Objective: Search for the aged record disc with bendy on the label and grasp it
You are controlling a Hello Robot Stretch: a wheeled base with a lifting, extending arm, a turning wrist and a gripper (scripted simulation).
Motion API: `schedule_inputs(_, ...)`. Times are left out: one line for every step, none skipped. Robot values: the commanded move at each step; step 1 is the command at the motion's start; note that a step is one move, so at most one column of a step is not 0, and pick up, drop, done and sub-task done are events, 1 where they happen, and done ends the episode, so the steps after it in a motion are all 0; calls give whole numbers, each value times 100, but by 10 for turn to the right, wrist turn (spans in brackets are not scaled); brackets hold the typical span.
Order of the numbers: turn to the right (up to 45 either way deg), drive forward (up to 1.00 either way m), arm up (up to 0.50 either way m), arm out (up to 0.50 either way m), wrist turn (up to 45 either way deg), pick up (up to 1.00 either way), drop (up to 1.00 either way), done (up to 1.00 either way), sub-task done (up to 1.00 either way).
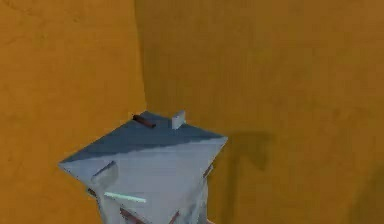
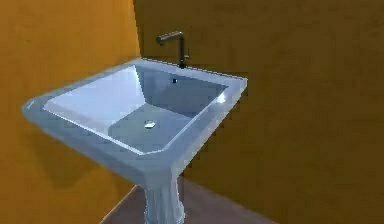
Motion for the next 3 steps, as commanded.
schedule_inputs(-450, 0, 0, 0, 0, 0, 0, 0, 0)
schedule_inputs(-450, 0, 0, 0, 0, 0, 0, 0, 0)
schedule_inputs(-450, 0, 0, 0, 0, 0, 0, 0, 0)
